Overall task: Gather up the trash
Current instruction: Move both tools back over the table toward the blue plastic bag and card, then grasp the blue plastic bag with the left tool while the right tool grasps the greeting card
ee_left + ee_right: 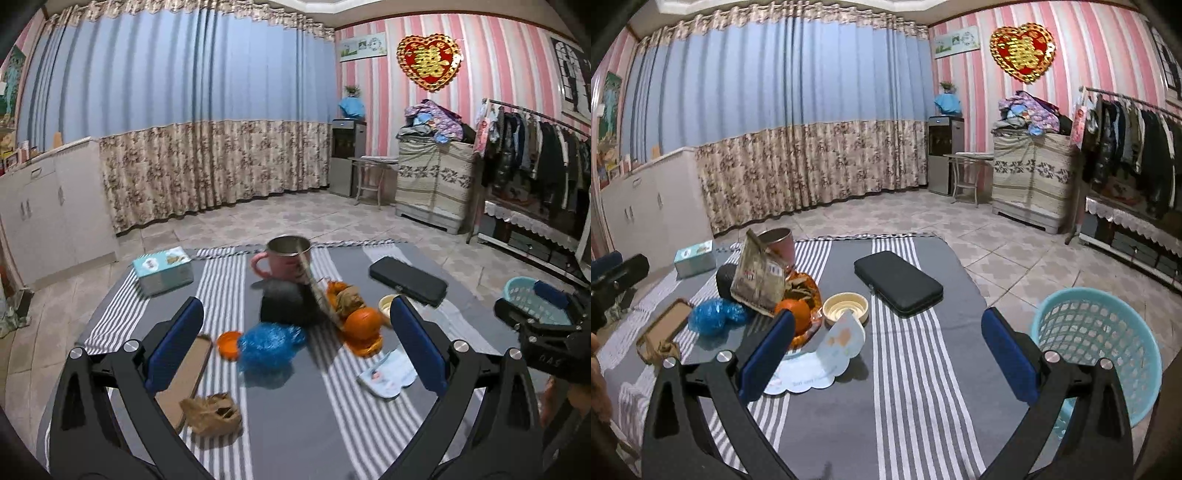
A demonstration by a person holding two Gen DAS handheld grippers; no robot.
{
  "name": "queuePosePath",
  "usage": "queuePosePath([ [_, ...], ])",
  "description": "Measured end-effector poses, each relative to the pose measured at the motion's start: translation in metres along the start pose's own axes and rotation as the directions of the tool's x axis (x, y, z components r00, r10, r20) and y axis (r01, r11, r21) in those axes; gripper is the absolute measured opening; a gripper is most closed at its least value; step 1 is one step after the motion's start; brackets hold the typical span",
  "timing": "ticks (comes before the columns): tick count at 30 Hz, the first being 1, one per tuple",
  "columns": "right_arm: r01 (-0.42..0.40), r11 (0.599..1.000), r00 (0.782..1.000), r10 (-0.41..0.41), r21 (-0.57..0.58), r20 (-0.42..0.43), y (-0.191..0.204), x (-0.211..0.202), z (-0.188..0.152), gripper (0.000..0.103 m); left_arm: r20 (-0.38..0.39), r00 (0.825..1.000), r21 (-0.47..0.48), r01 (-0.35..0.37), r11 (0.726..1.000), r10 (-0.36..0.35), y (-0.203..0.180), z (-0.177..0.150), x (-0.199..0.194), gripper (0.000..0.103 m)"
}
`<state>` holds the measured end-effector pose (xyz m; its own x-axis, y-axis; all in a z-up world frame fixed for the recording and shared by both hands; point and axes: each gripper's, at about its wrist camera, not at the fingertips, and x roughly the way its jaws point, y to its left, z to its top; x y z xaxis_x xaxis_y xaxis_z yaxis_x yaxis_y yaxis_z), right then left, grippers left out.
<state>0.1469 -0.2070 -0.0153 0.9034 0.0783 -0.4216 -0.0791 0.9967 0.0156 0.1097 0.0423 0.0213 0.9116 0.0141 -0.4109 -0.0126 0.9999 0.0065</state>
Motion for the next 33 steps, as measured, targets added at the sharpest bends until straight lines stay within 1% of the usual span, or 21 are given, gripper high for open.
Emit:
queuePosePath([
  [3, 0.015, 1.000, 1.000, -0.015, -0.025, -0.013, -0.001, -0.001, -0.006, 0.098, -0.014, 0.999, 0.002, -0.031, 1.000, 0.031, 0.006, -0.013, 0.002, 0.098],
  [7, -0.007, 1.000, 0.999, 0.009, 0.027, -0.052, -0.011, 0.004, -0.010, 0.098, -0.053, 0.997, -0.014, -0.059, 0.998, 0.058, 0.020, -0.033, 0.008, 0.098],
  [9, -0.007, 0.999, 0.998, 0.010, 0.049, -0.068, -0.014, 0.008, -0.012, 0.098, -0.081, 0.996, -0.026, -0.048, 0.999, 0.046, 0.026, -0.042, 0.012, 0.098],
  [11, -0.009, 0.998, 0.996, 0.014, 0.061, -0.084, -0.015, 0.011, -0.014, 0.098, -0.096, 0.994, -0.024, -0.051, 0.998, 0.048, 0.031, -0.052, 0.014, 0.098],
  [13, -0.006, 0.999, 0.995, 0.011, 0.049, -0.102, -0.012, 0.014, -0.017, 0.098, -0.118, 0.992, -0.016, -0.051, 0.999, 0.049, 0.034, -0.061, 0.017, 0.098],
  [16, 0.005, 0.999, 0.994, -0.001, 0.036, -0.114, -0.009, 0.018, -0.018, 0.098, -0.178, 0.984, -0.012, -0.031, 0.999, 0.029, 0.035, -0.070, 0.027, 0.098],
  [21, 0.008, 0.997, 0.987, 0.004, 0.074, -0.160, -0.014, 0.028, -0.022, 0.098, -0.200, 0.979, -0.017, -0.034, 0.999, 0.030, 0.035, -0.068, 0.042, 0.098],
  [26, 0.032, 0.996, 0.983, -0.016, 0.084, -0.186, -0.019, 0.037, -0.022, 0.098, -0.221, 0.975, 0.003, -0.029, 1.000, 0.029, 0.030, -0.054, 0.063, 0.098],
  [29, 0.051, 0.993, 0.976, -0.027, 0.105, -0.217, -0.024, 0.048, -0.021, 0.098, -0.228, 0.973, 0.009, -0.026, 1.000, 0.027, 0.029, -0.045, 0.079, 0.098],
  [33, 0.003, 0.990, 0.966, 0.033, 0.138, -0.255, -0.027, 0.060, -0.024, 0.098, -0.251, 0.968, 0.010, -0.027, 1.000, 0.029, 0.026, -0.038, 0.099, 0.097],
])
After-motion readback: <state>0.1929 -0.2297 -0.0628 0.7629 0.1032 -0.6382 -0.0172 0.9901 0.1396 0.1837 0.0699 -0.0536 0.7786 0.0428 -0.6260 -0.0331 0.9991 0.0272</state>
